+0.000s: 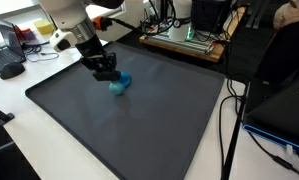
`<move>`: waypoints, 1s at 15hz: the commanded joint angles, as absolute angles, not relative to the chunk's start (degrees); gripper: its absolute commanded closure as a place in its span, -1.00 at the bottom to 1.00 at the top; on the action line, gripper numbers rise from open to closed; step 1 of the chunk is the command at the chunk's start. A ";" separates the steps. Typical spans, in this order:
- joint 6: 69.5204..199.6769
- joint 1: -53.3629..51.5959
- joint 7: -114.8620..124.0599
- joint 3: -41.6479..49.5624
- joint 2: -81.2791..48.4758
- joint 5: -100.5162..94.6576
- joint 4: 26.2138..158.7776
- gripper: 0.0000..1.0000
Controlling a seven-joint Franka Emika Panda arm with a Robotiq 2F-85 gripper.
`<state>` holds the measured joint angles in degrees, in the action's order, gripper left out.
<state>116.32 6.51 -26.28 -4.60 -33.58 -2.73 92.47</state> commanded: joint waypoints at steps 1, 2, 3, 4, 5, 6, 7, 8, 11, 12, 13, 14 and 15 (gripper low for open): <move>116.19 6.15 -26.43 -4.17 -33.60 -2.47 92.33 0.07; 116.21 6.15 -26.43 -4.17 -33.60 -2.47 92.33 0.57; 115.83 6.41 -26.82 -4.35 -33.95 -1.94 91.81 0.57; 115.02 6.85 -27.81 -4.57 -34.45 -1.50 91.07 0.57; 114.16 7.39 -28.96 -4.87 -34.79 -0.90 90.47 0.57; 113.76 7.85 -29.81 -5.06 -35.03 -0.37 90.04 0.57; 113.71 8.45 -30.60 -5.22 -35.28 0.50 89.60 0.57; 113.24 9.04 -31.65 -5.36 -35.61 1.35 89.05 0.57; 112.16 11.25 -35.17 -5.86 -36.73 4.97 87.48 0.57; 111.70 11.82 -36.33 -5.84 -37.04 5.94 87.03 0.57; 110.97 12.57 -37.75 -5.95 -37.42 7.10 86.43 0.57; 110.21 13.27 -38.92 -5.98 -37.84 8.40 85.81 0.57; 109.63 14.04 -40.09 -6.05 -38.25 9.80 85.15 0.57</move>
